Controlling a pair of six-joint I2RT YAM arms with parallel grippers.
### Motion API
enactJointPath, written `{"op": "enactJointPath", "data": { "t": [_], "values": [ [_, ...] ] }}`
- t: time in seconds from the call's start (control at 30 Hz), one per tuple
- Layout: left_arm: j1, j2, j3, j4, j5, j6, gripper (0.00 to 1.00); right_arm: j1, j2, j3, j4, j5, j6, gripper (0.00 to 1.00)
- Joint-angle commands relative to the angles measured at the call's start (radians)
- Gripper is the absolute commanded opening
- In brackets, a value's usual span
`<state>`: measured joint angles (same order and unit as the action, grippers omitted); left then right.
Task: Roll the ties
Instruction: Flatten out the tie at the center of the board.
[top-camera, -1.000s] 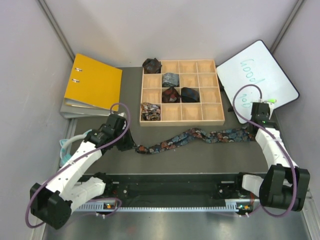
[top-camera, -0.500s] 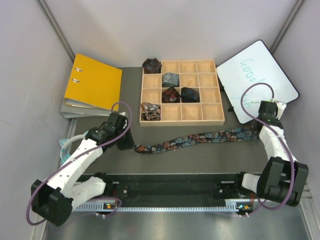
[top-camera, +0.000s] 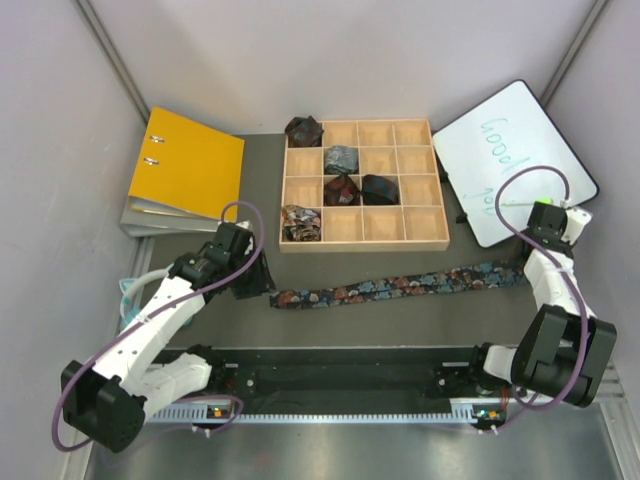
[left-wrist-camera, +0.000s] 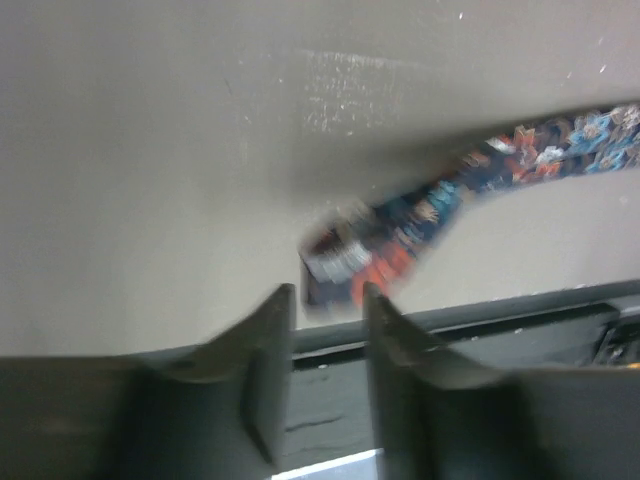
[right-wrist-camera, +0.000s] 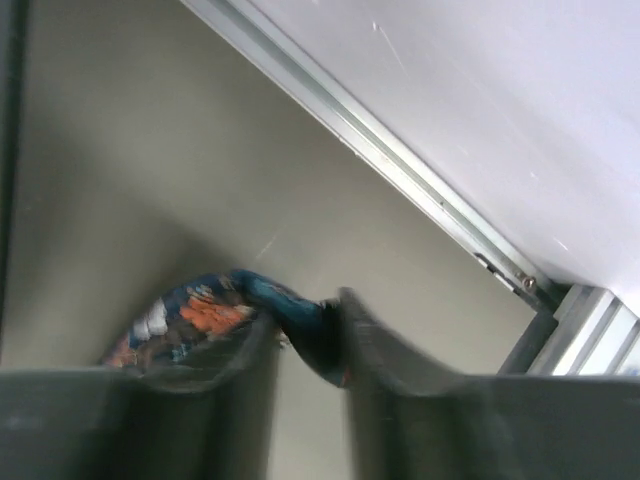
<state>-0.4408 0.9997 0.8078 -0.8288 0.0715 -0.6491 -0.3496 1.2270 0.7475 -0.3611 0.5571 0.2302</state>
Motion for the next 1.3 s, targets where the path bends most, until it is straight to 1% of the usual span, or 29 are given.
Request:
{"op": "enactJointPath", "data": {
  "t": [0.0, 0.03, 0.07, 0.1, 0.17, 0.27, 0.33, 0.37, 0.4, 0.43, 0.47, 0.53, 0.57, 0.6, 0.63, 0.67, 0.73, 0.83, 0.87, 0.93, 0.97, 1.03, 1.07, 1.13, 1.17, 1.27],
  "values": [
    [0.005, -0.004, 0.008, 0.008, 0.027, 0.008, 0.69, -0.009, 0.017, 0.027, 0.002, 0.058, 0.111, 0.55],
    [0.005, -0.006, 0.011, 0.007, 0.028, 0.011, 0.73, -0.009, -0.004, 0.015, -0.009, 0.070, 0.132, 0.74],
    [0.005, -0.013, 0.014, 0.004, 0.028, 0.011, 0.75, -0.009, -0.018, 0.012, -0.015, 0.076, 0.145, 0.99],
    [0.005, -0.016, 0.024, -0.006, 0.021, 0.016, 0.77, -0.011, -0.029, 0.012, -0.025, 0.095, 0.171, 0.99],
    [0.005, -0.024, 0.033, -0.012, 0.016, 0.020, 0.78, -0.012, -0.053, 0.033, -0.071, 0.104, 0.199, 0.99],
    [0.005, -0.029, 0.041, -0.012, 0.011, 0.031, 0.77, -0.012, -0.099, 0.079, -0.122, 0.012, 0.234, 0.99],
    [0.005, -0.030, 0.042, -0.003, 0.014, 0.046, 0.75, -0.012, -0.136, 0.105, -0.163, -0.180, 0.258, 0.99],
    [0.005, -0.027, 0.044, 0.002, 0.011, 0.051, 0.75, -0.009, -0.176, 0.101, -0.156, -0.285, 0.255, 0.96],
    [0.005, -0.024, 0.051, 0.006, 0.014, 0.060, 0.74, 0.003, -0.196, 0.092, -0.130, -0.489, 0.251, 0.84],
    [0.005, -0.023, 0.053, 0.017, 0.020, 0.063, 0.74, 0.033, -0.210, 0.078, -0.137, -0.525, 0.268, 0.99],
    [0.005, -0.012, 0.054, 0.026, 0.025, 0.063, 0.72, 0.146, -0.234, 0.076, -0.148, -0.508, 0.274, 0.99],
    [0.005, 0.002, 0.048, 0.052, 0.039, 0.059, 0.71, 0.268, -0.238, 0.085, -0.197, -0.479, 0.255, 0.99],
    [0.005, 0.022, 0.047, 0.094, 0.068, 0.057, 0.69, 0.328, -0.233, 0.093, -0.225, -0.476, 0.245, 0.99],
    [0.005, 0.031, 0.042, 0.111, 0.080, 0.046, 0.68, 0.400, -0.225, 0.099, -0.245, -0.511, 0.250, 0.99],
    [0.004, 0.059, 0.042, 0.129, 0.097, 0.042, 0.67, 0.423, -0.224, 0.096, -0.257, -0.551, 0.254, 0.99],
    [0.004, 0.074, 0.053, 0.151, 0.117, 0.036, 0.64, 0.438, -0.227, 0.087, -0.253, -0.645, 0.259, 0.99],
    [0.001, 0.121, 0.062, 0.171, 0.129, 0.028, 0.61, 0.486, -0.241, 0.064, -0.262, -0.669, 0.276, 0.99],
    [-0.024, 0.190, 0.091, 0.207, 0.126, 0.020, 0.58, 0.550, -0.248, 0.049, -0.266, -0.657, 0.287, 0.92],
    [-0.036, 0.210, 0.112, 0.214, 0.117, 0.017, 0.57, 0.564, -0.244, 0.046, -0.263, -0.657, 0.297, 0.84],
    [-0.082, 0.272, 0.135, 0.232, 0.084, 0.002, 0.56, 0.589, -0.212, 0.039, -0.253, -0.671, 0.302, 0.73],
    [-0.096, 0.292, 0.157, 0.240, 0.074, -0.004, 0.55, 0.600, -0.198, 0.039, -0.237, -0.671, 0.304, 0.59],
    [-0.134, 0.354, 0.180, 0.264, 0.042, -0.024, 0.52, 0.632, -0.164, 0.035, -0.219, -0.674, 0.293, 0.48],
    [-0.145, 0.376, 0.198, 0.273, 0.033, -0.030, 0.51, 0.641, -0.124, 0.038, -0.213, -0.666, 0.278, 0.41],
    [-0.174, 0.442, 0.217, 0.301, 0.005, -0.050, 0.48, 0.650, -0.087, 0.039, -0.193, -0.664, 0.259, 0.33],
    [-0.182, 0.465, 0.238, 0.309, -0.002, -0.055, 0.47, 0.652, -0.045, 0.039, -0.187, -0.671, 0.250, 0.31],
    [-0.206, 0.554, 0.286, 0.335, -0.025, -0.076, 0.44, 0.655, 0.011, 0.042, -0.156, -0.663, 0.232, 0.31]
  ]
}}
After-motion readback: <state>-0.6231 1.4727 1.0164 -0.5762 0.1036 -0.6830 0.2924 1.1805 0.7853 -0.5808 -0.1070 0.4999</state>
